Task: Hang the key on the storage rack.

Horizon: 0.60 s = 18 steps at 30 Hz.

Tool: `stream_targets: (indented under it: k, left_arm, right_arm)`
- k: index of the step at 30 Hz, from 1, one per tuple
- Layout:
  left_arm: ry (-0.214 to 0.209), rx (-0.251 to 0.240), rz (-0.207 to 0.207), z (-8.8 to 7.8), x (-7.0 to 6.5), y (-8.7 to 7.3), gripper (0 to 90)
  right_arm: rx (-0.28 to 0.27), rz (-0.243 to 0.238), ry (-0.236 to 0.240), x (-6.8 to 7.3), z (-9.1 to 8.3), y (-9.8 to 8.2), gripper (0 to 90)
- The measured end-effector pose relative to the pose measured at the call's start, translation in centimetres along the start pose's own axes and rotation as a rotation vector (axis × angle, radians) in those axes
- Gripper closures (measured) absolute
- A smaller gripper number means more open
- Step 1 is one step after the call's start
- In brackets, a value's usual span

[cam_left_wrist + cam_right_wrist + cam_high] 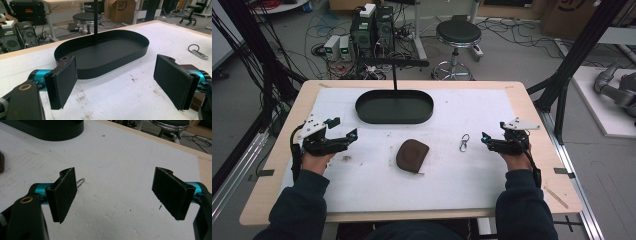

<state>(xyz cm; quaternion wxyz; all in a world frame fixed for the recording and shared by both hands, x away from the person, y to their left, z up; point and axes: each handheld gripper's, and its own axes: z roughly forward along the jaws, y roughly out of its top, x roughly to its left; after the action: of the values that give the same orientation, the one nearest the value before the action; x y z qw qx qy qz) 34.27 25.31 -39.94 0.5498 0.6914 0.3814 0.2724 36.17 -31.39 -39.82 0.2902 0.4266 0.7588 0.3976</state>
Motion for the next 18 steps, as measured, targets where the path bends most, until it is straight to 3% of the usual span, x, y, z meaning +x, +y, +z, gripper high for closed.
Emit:
stream_targets:
  k: [10, 18]
  left_arm:
    - [0.004, 0.017, -0.008, 0.3, 0.1, -0.3, 18.8]
    - [-0.011, 0.019, 0.001, 0.1, 0.0, -0.3, 19.5]
  right_arm:
    - [-0.003, 0.009, -0.002, 0.0, 0.1, -0.1, 20.4]
    - [0.006, -0.019, 0.001, 0.8, 0.2, 0.2, 20.4]
